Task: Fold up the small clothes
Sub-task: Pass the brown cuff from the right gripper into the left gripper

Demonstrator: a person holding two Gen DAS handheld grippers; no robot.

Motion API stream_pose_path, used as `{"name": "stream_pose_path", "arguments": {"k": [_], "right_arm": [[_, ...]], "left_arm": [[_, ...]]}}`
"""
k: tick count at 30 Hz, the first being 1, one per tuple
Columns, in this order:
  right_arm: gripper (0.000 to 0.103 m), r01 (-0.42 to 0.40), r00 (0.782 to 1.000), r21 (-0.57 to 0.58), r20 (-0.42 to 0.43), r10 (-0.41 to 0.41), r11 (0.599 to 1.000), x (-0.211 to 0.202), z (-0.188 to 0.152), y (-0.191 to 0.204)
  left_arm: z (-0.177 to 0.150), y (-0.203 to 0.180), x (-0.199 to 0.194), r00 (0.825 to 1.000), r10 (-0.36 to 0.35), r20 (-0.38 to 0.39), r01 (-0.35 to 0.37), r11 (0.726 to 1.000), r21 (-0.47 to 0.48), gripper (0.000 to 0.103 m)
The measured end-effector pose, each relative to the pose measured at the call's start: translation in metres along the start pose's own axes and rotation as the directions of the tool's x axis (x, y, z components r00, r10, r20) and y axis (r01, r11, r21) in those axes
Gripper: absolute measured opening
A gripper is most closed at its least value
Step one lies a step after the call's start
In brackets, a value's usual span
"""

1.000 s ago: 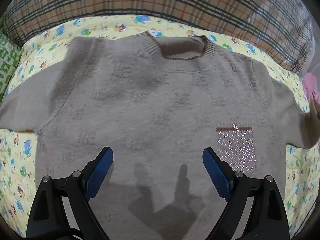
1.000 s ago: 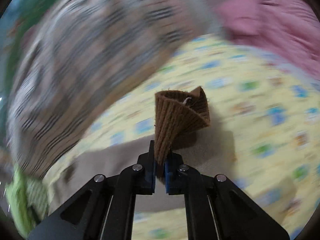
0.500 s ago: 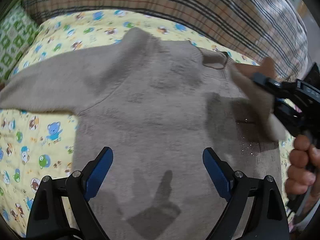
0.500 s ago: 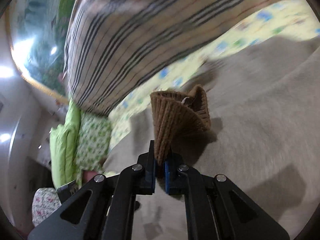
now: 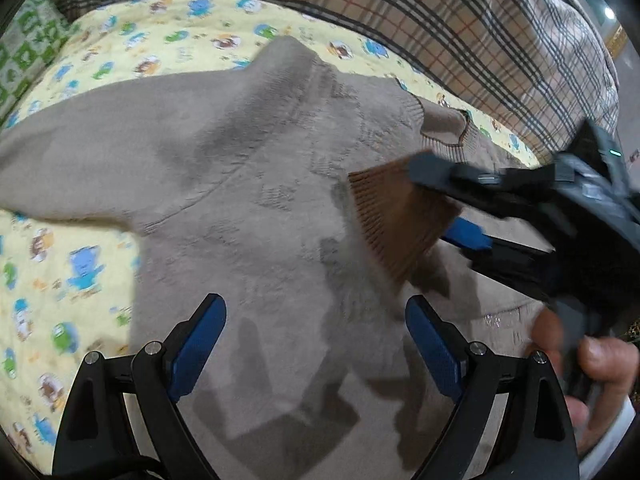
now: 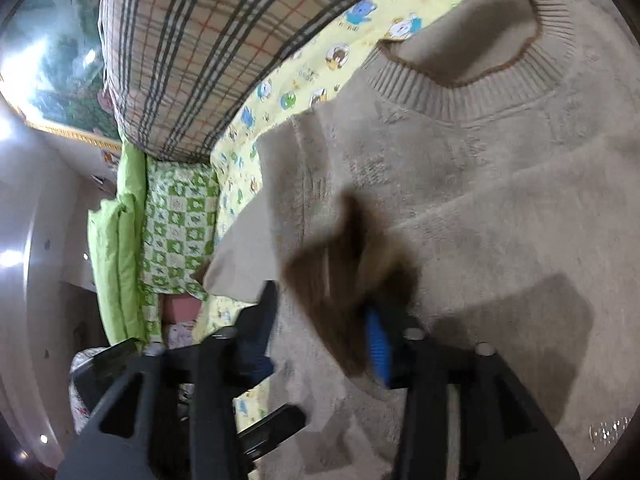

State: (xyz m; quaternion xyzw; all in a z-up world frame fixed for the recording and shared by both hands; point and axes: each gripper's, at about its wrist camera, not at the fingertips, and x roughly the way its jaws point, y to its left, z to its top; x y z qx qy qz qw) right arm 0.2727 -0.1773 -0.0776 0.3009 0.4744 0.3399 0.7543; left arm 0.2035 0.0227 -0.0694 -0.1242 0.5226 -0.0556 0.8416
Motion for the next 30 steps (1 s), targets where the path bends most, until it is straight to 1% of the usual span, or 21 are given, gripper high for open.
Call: {"name": "stream_pose_path", "arguments": {"k": [3,5,6,7,8,9,10,11,12,13,15,16,17,18,19,20,22,24,27,28,30], "right_arm": [[0.050,-0.013,0.998,0.030,0.066,0.011,0.999,-0.033,0.003,-0.008],[0.050,-0.006,0.994,0.053,0.112,0.001,0.999,-0.055,0.005,-0.011],[0.050,0.006,0.989,0.069,0.144,-0.016,0.998,-0.072,0.004,-0.017],[0.050,0.018,0.986,0.083,0.166,-0.032,0.996,-0.087,0.001,-0.023],[0.050,0.028,0.983,0.092,0.179,-0.044,0.995,-0.096,-0.001,-0.027],[0.050,0.042,0.978,0.107,0.197,-0.063,0.993,-0.111,-0.005,-0.033],[0.050,0.059,0.974,0.119,0.209,-0.083,0.991,-0.121,-0.008,-0.037],[0.050,0.081,0.968,0.130,0.224,-0.109,0.988,-0.136,-0.014,-0.043],[0.050,0.095,0.963,0.139,0.236,-0.126,0.986,-0.144,-0.017,-0.047],[0.050,0.112,0.957,0.149,0.249,-0.147,0.983,-0.154,-0.021,-0.051],[0.050,0.146,0.942,0.167,0.276,-0.189,0.975,-0.173,-0.029,-0.062],[0.050,0.158,0.937,0.176,0.284,-0.203,0.972,-0.179,-0.032,-0.067],[0.050,0.170,0.932,0.187,0.288,-0.220,0.967,-0.183,-0.034,-0.071],[0.050,0.180,0.928,0.197,0.290,-0.233,0.964,-0.185,-0.034,-0.073],[0.050,0.194,0.922,0.210,0.295,-0.252,0.958,-0.190,-0.034,-0.077],[0.050,0.208,0.915,0.216,0.303,-0.268,0.954,-0.194,-0.034,-0.079],[0.050,0.243,0.901,0.205,0.314,-0.299,0.948,-0.196,-0.032,-0.078],[0.050,0.301,0.883,0.182,0.316,-0.346,0.936,-0.199,-0.026,-0.078],[0.050,0.402,0.841,0.147,0.330,-0.428,0.904,-0.205,-0.013,-0.078],[0.050,0.424,0.829,0.140,0.338,-0.446,0.895,-0.208,-0.010,-0.079],[0.050,0.477,0.799,0.130,0.348,-0.491,0.869,-0.211,0.004,-0.086]], "left_arm": [[0.014,-0.013,0.025,1.000,-0.019,-0.016,0.019,1.000,-0.003,0.092],[0.023,-0.024,0.039,0.999,-0.038,-0.015,0.038,0.999,0.004,0.092],[0.028,-0.029,0.048,0.999,-0.029,-0.014,0.029,0.999,0.016,0.092],[0.032,-0.033,0.058,1.000,-0.004,-0.016,0.005,1.000,0.025,0.089],[0.036,-0.035,0.067,1.000,0.019,-0.015,-0.019,1.000,0.025,0.082],[0.040,-0.036,0.072,1.000,0.030,-0.004,-0.030,0.999,0.019,0.077],[0.041,-0.036,0.072,0.999,0.031,0.015,-0.031,0.999,0.020,0.066],[0.044,-0.035,0.072,0.999,0.019,0.029,-0.020,0.999,0.028,0.044],[0.046,-0.034,0.073,1.000,0.000,0.024,-0.001,1.000,0.030,0.028],[0.048,-0.031,0.075,1.000,-0.029,0.010,0.028,0.999,0.024,0.006],[0.051,-0.023,0.069,0.994,-0.104,0.017,0.104,0.995,0.002,0.003],[0.053,-0.018,0.063,0.987,-0.156,0.034,0.156,0.988,-0.014,0.003],[0.056,-0.013,0.053,0.973,-0.217,0.075,0.220,0.975,-0.030,0.003],[0.058,-0.006,0.041,0.945,-0.298,0.137,0.305,0.952,-0.035,0.003],[0.060,0.000,0.036,0.918,-0.354,0.177,0.365,0.930,-0.033,0.003],[0.061,0.008,0.037,0.903,-0.383,0.191,0.397,0.917,-0.038,0.004],[0.061,0.018,0.054,0.929,-0.339,0.147,0.351,0.934,-0.061,0.003],[0.060,0.023,0.068,0.948,-0.299,0.109,0.307,0.950,-0.060,0.003],[0.058,0.025,0.073,0.958,-0.273,0.089,0.279,0.957,-0.072,0.006],[0.059,0.024,0.076,0.965,-0.250,0.076,0.256,0.963,-0.082,0.014],[0.057,0.028,0.070,0.962,-0.262,0.077,0.268,0.960,-0.084,0.017]]}}
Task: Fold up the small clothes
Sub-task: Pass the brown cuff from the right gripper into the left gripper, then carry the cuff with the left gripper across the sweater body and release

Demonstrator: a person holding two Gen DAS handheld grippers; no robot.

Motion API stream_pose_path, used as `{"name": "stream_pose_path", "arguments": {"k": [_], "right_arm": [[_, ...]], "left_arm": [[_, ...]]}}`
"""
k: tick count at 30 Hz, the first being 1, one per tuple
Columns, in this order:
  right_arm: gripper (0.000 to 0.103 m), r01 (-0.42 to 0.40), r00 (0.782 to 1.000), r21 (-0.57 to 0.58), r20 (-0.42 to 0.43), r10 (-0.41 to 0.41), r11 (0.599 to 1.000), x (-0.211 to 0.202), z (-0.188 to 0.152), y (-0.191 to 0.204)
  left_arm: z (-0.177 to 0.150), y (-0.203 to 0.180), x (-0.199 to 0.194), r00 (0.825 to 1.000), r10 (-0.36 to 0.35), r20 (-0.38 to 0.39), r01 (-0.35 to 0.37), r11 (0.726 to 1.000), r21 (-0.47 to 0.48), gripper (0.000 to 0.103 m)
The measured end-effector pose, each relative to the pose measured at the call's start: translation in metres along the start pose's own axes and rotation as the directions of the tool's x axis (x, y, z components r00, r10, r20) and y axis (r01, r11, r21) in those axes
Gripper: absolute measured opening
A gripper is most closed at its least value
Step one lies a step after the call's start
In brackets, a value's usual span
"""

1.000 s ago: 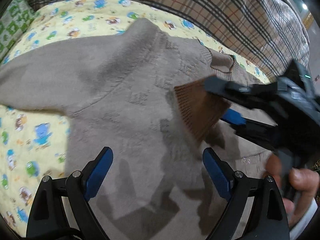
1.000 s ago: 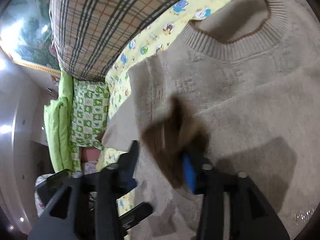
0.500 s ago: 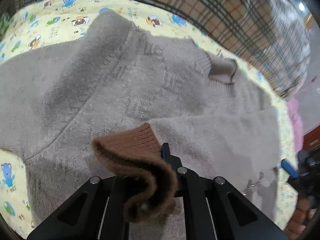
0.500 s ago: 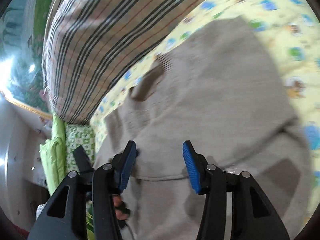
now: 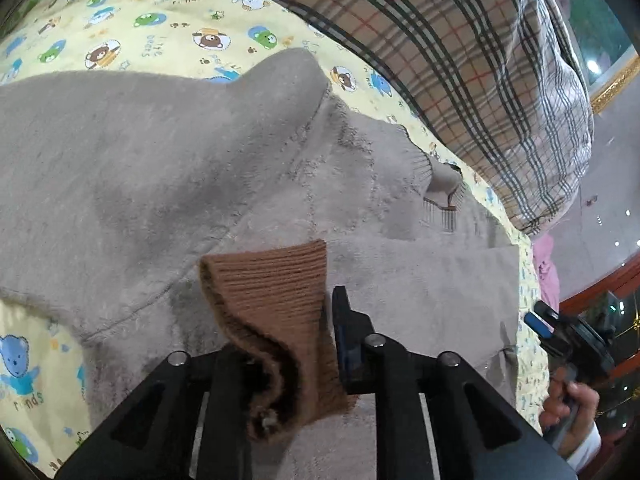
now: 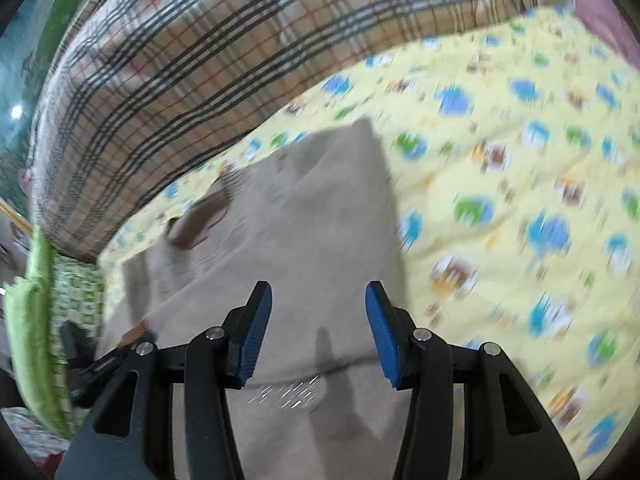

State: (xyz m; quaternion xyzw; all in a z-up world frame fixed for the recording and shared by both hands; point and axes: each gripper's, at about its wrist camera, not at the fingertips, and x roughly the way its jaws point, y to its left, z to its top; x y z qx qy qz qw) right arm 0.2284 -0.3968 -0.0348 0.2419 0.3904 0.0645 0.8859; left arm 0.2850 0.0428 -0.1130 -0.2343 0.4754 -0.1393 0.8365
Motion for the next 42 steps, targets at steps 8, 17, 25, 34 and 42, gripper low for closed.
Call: {"name": "stream_pose_path", "arguments": {"k": [8,17,25,34,42], "right_arm": [[0.008,0.098,0.983,-0.073,-0.151,-0.108,0.992,0.061,0.031,-0.015],[0.038,0.138,0.981,-0.007,-0.139,-0.138,0.990,0.040,0.038,-0.024],[0.050,0.040,0.996,-0.028,-0.082,-0.042,0.999,-0.004,-0.011,0.018],[0.050,-0.060,0.982,-0.158,-0.187,0.030,0.986,0.008,-0.068,0.097],[0.050,-0.111,0.973,-0.212,-0.221,0.062,0.971,0.011,-0.075,0.141]], "left_arm": [[-0.005,-0.006,-0.010,1.000,0.021,-0.016,-0.020,1.000,0.020,0.012],[-0.007,0.000,-0.018,0.997,0.078,-0.015,-0.078,0.996,0.035,0.019],[-0.025,0.058,-0.092,0.991,0.110,0.079,-0.104,0.992,-0.078,0.022],[-0.033,0.170,-0.175,0.949,0.241,0.205,-0.160,0.924,-0.348,0.035],[-0.015,0.268,-0.209,0.910,0.305,0.282,-0.124,0.847,-0.517,0.036]]}}
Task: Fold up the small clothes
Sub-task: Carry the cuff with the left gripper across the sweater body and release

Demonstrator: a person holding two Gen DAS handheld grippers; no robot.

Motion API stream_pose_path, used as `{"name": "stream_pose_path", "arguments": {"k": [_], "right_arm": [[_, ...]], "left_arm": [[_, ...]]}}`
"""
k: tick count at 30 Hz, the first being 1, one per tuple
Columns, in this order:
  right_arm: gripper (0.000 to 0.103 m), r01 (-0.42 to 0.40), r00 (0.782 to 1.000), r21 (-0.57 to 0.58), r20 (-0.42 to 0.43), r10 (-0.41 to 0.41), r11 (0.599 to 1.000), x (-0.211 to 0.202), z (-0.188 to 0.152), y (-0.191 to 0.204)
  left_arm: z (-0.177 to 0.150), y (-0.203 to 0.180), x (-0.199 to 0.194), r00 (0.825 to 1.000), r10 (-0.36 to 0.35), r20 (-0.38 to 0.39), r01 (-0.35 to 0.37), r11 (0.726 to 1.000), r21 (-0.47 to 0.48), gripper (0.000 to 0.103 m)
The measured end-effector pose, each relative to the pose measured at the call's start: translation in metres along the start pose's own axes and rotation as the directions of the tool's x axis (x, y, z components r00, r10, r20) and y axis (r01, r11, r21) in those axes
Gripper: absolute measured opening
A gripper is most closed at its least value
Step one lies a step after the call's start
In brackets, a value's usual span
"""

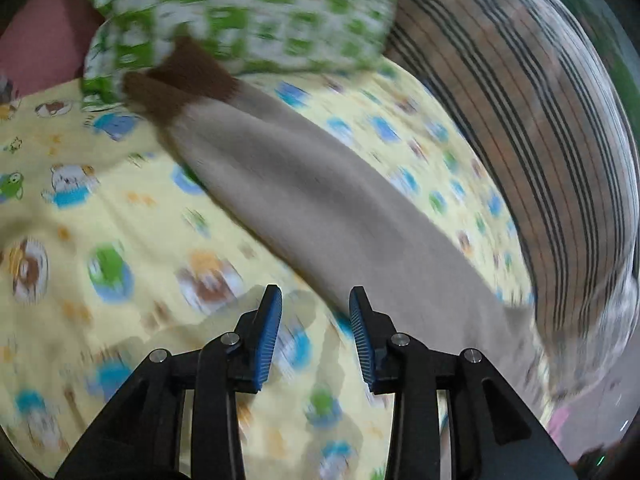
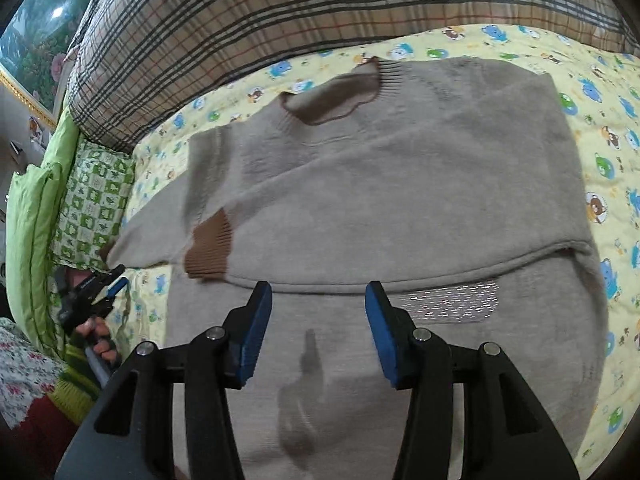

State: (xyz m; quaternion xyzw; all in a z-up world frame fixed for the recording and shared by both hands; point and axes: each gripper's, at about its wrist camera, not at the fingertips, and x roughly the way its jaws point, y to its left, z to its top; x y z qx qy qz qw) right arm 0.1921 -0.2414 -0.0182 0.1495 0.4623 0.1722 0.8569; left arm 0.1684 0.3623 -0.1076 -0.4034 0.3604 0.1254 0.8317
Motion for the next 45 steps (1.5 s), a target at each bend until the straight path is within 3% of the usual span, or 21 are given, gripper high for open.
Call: {"name": "stream_pose_path", "arguments": {"k": [4,7,10,12,13,16,20,23,28,32,37,40,45], "right_arm": [[0.050,-0.007,1.000,-0.014,0.007,0.007,1.000,-0.007,-0.001,0.012],[0.050,-0.006,1.000,-0.022,0.000,0.006,1.000,-0.008,-0.001,0.018],[0.050,0.005,1.000,-0.010,-0.013,-0.005,1.000,-0.008,-0.004,0.019],[0.050,0.009,1.000,-0.009,-0.012,-0.009,1.000,-0.007,-0.005,0.019],[0.050,0.012,1.000,-0.012,-0.013,-0.012,1.000,-0.007,-0.006,0.020],[0.050,0.014,1.000,-0.023,-0.018,-0.014,1.000,-0.006,-0.009,0.022],[0.050,0.009,1.000,-0.029,-0.019,-0.009,1.000,-0.004,-0.011,0.023],[0.050,0.002,1.000,-0.021,-0.015,-0.002,1.000,-0.004,-0.010,0.022],[0.050,-0.007,1.000,0.016,0.003,0.006,1.000,-0.008,-0.011,0.014],[0.050,-0.010,1.000,0.040,0.016,0.009,0.999,-0.013,-0.013,0.003],[0.050,-0.013,0.999,0.091,0.042,0.009,0.996,-0.022,-0.015,-0.018],[0.050,-0.009,0.999,0.118,0.054,0.002,0.993,-0.026,-0.015,-0.033],[0.050,-0.003,0.998,0.181,0.064,-0.008,0.983,-0.029,-0.018,-0.061]], "left_arm": [[0.032,0.026,0.012,0.999,0.003,0.047,0.001,0.995,-0.102,0.036],[0.055,0.046,0.021,0.996,-0.027,0.090,0.043,0.982,-0.182,0.035],[0.074,0.050,0.026,0.993,-0.027,0.115,0.048,0.981,-0.188,0.032],[0.082,0.047,0.028,0.992,-0.037,0.121,0.058,0.983,-0.172,0.027],[0.083,0.045,0.028,0.991,-0.054,0.123,0.073,0.984,-0.161,0.015],[0.081,0.028,0.022,0.985,-0.114,0.131,0.127,0.987,-0.100,0.004],[0.070,-0.011,0.006,0.969,-0.206,0.134,0.206,0.978,0.011,0.003],[0.058,-0.046,-0.003,0.950,-0.292,0.111,0.283,0.955,0.092,0.003],[0.011,-0.121,-0.012,0.911,-0.411,-0.019,0.402,0.881,0.250,0.003],[-0.056,-0.185,-0.007,0.858,-0.477,-0.188,0.513,0.795,0.325,0.003],[-0.140,-0.243,0.012,0.798,-0.482,-0.363,0.597,0.717,0.360,0.004],[-0.187,-0.270,0.029,0.787,-0.447,-0.426,0.605,0.698,0.383,0.004],[-0.242,-0.299,0.066,0.805,-0.324,-0.496,0.560,0.690,0.458,0.006]]}}
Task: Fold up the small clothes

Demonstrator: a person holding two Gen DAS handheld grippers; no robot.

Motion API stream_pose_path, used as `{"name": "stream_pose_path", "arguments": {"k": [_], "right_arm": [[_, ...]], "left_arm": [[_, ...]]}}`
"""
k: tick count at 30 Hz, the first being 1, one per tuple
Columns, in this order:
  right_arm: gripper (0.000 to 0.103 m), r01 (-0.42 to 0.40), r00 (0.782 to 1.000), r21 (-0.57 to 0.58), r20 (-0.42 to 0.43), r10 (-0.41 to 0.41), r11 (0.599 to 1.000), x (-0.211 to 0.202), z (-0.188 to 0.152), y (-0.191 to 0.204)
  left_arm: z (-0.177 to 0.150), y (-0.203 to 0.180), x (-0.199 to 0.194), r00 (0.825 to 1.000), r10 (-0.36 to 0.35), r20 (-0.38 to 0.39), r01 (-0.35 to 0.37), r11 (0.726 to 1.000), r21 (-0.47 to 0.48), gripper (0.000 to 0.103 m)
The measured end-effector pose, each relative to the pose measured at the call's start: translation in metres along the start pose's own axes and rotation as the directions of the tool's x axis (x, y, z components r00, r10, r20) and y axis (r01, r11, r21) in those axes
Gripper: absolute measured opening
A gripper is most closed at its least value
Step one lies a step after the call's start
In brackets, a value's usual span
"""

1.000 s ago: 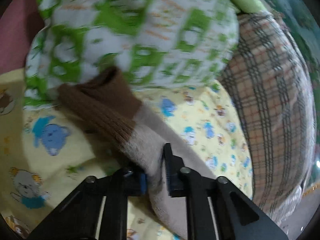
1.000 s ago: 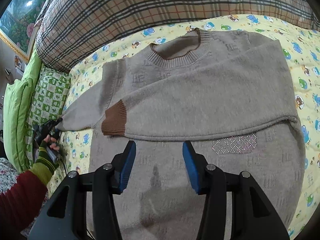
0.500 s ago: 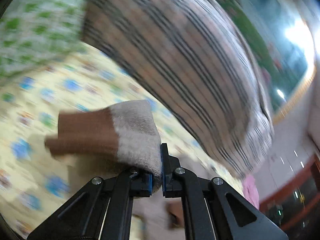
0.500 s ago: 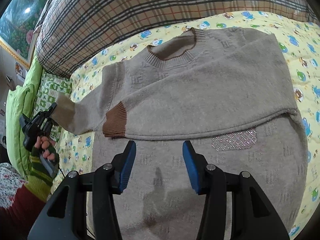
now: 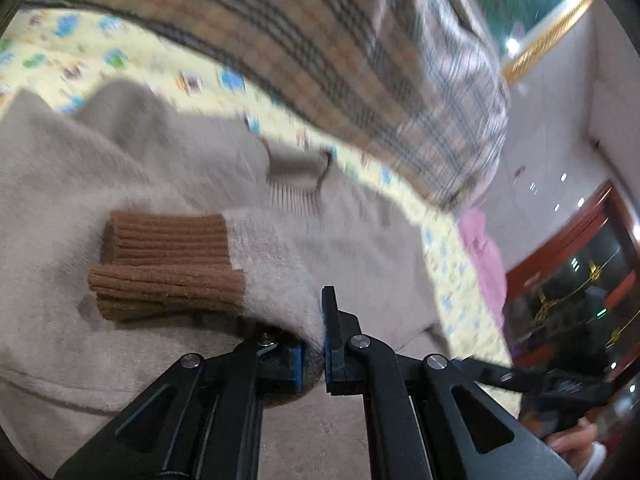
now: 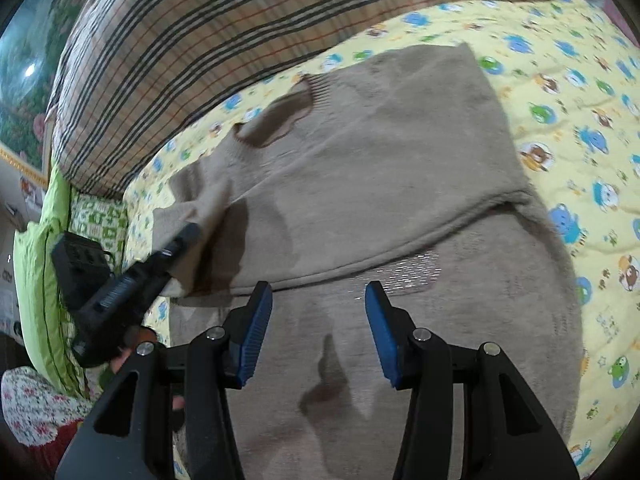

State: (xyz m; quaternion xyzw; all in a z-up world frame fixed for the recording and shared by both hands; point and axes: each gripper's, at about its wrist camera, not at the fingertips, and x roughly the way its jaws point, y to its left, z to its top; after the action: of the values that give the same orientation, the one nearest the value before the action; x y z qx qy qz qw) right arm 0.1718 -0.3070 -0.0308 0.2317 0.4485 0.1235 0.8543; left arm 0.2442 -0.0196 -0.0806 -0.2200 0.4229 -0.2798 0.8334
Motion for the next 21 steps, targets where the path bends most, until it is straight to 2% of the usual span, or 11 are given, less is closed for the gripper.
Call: {"name": "stream_pose_path", "arguments": {"k": [5,7,11,15,18,21], "right_arm": [[0.050,0.007,1.000,0.011,0.011,-0.007,1.000,0.000,0.006,-0.014],[0.050,0.002,1.000,0.009,0.015,-0.002,1.000,0.001,0.010,-0.017],[0.050,-0.030,0.999,-0.032,0.020,0.030,0.999,0.007,0.019,-0.009],[0.050,-0.082,0.997,-0.124,0.004,0.083,0.989,0.023,0.024,0.021],[0.050,-0.126,0.992,-0.218,-0.035,0.121,0.968,0.045,0.021,0.052],[0.052,-0.119,0.992,-0.343,-0.079,0.097,0.932,0.073,0.011,0.089]], "left_arm": [[-0.009,-0.003,0.029,0.996,0.059,-0.074,-0.057,0.998,0.021,0.033],[-0.013,-0.003,0.027,0.994,0.060,-0.087,-0.058,0.998,0.021,0.042],[-0.023,-0.002,0.006,0.993,0.052,-0.104,-0.051,0.999,0.015,0.052],[-0.036,0.014,-0.037,0.991,0.088,-0.105,-0.087,0.996,0.019,0.054],[-0.043,0.041,-0.080,0.982,0.175,-0.068,-0.177,0.984,-0.022,0.054],[-0.046,0.081,-0.115,0.952,0.304,-0.035,-0.306,0.947,-0.097,0.054]]}}
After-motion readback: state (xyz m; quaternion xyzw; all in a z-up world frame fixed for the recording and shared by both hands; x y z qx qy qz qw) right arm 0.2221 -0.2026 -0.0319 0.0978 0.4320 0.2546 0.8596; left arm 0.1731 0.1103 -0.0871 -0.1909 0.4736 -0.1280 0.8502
